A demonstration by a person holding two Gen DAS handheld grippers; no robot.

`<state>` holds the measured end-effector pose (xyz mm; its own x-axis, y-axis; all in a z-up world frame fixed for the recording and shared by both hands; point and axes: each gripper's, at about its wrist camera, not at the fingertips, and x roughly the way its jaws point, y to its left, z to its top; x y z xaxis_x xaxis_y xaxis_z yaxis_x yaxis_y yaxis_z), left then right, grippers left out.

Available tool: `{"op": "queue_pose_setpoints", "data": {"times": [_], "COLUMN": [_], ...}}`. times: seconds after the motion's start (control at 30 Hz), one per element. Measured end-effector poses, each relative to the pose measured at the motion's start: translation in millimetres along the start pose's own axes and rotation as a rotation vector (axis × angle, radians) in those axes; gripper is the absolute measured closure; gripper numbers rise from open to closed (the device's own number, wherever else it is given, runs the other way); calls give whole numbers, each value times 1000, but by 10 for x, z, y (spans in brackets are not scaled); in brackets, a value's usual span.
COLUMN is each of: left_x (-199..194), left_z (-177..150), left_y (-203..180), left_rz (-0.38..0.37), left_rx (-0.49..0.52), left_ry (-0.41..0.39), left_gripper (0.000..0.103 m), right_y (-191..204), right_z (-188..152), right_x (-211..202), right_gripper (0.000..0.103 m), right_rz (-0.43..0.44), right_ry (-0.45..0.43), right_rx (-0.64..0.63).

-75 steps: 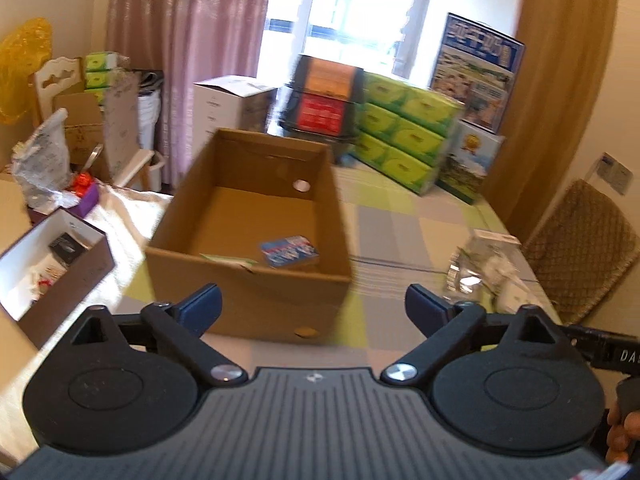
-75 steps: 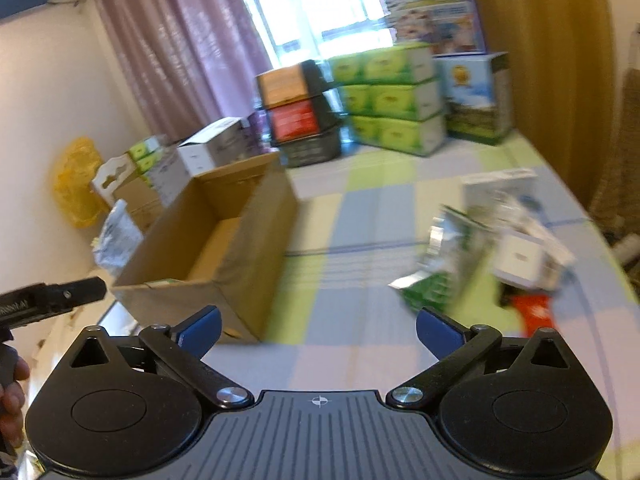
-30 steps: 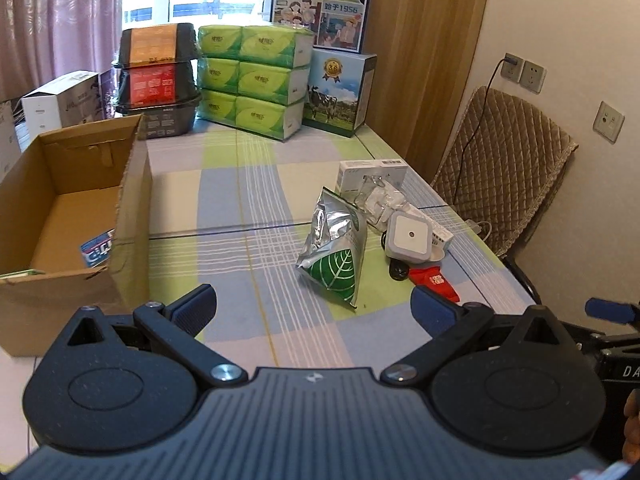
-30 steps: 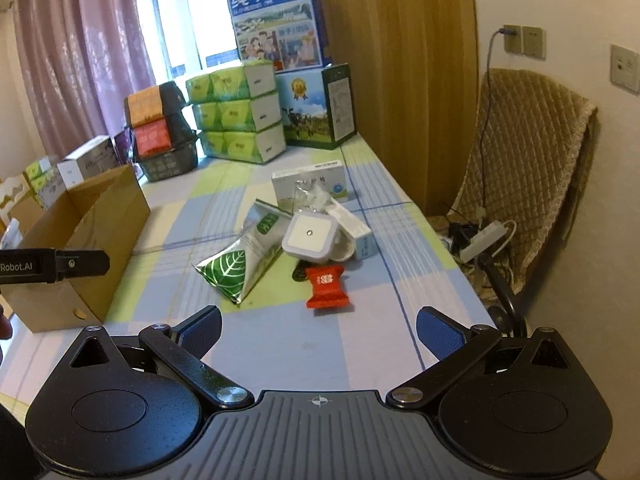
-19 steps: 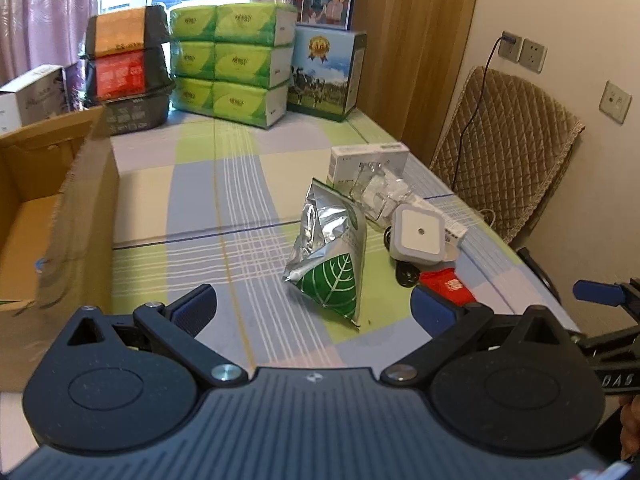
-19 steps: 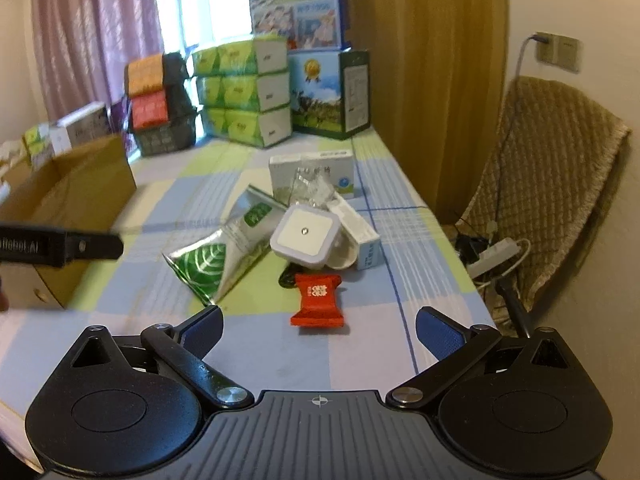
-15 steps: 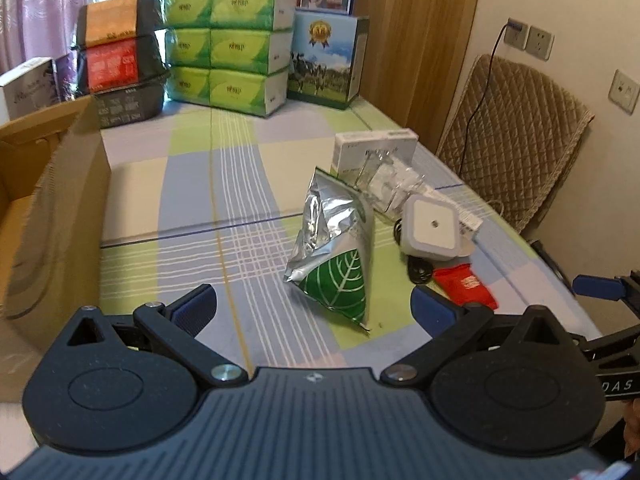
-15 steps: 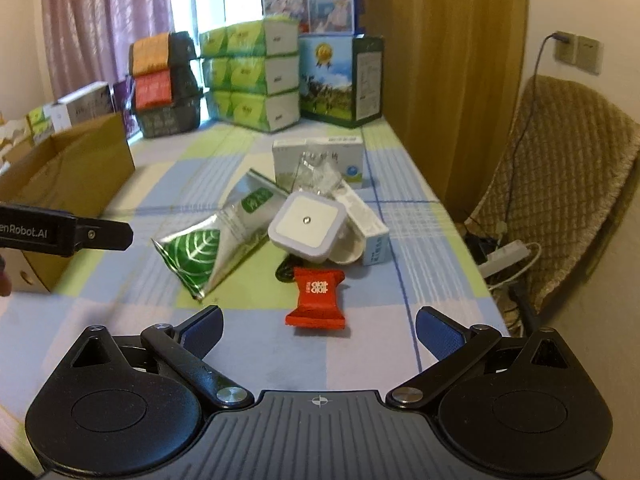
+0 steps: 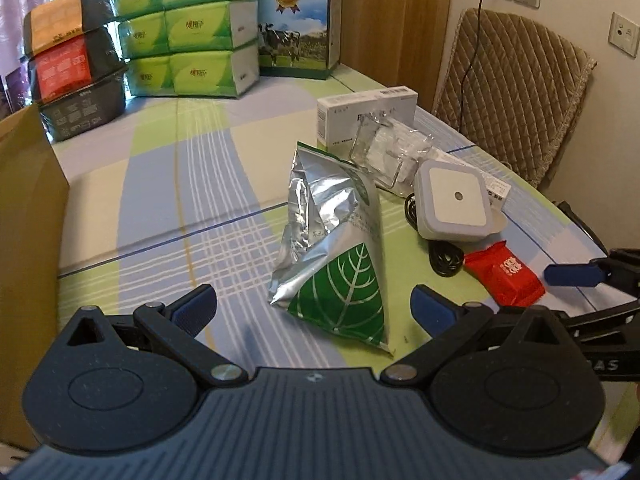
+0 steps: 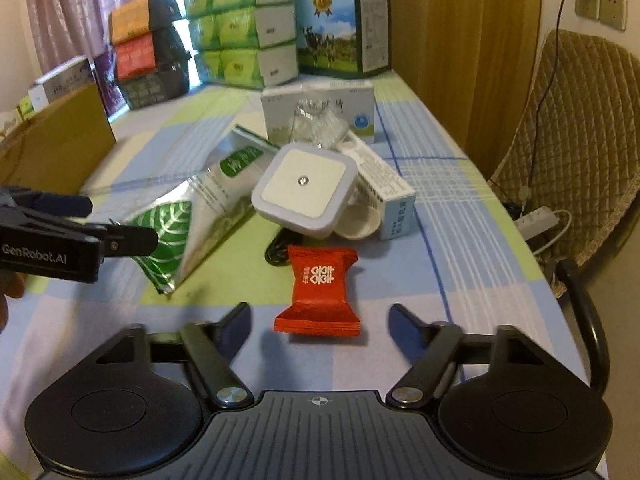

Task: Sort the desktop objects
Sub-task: 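Grasp the silver foil bag with the left while the right grasps the red packet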

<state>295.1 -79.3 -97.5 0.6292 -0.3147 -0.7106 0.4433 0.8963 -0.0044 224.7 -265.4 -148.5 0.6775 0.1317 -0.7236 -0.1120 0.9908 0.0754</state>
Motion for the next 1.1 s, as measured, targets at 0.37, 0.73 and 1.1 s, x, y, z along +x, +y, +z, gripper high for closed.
{"op": "queue_pose_setpoints", "data": {"times": [0.37, 0.73, 1.1], "left_x": [328, 556, 323], "left_z": [93, 153, 68], "left_y": [16, -2, 21], "left_rz": [-17, -45, -82], "left_rx": [-21, -9, -101], "left_ry": [47, 95, 125], "left_gripper": [2, 18, 53], "right_y": [26, 38, 67], "right_z": [73, 99, 114], "right_x": [126, 137, 108], "right_gripper": [59, 59, 59], "right_rz": [-22, -18, -9], "right_ry": [18, 30, 28], "right_rx": [-20, 6, 37]}}
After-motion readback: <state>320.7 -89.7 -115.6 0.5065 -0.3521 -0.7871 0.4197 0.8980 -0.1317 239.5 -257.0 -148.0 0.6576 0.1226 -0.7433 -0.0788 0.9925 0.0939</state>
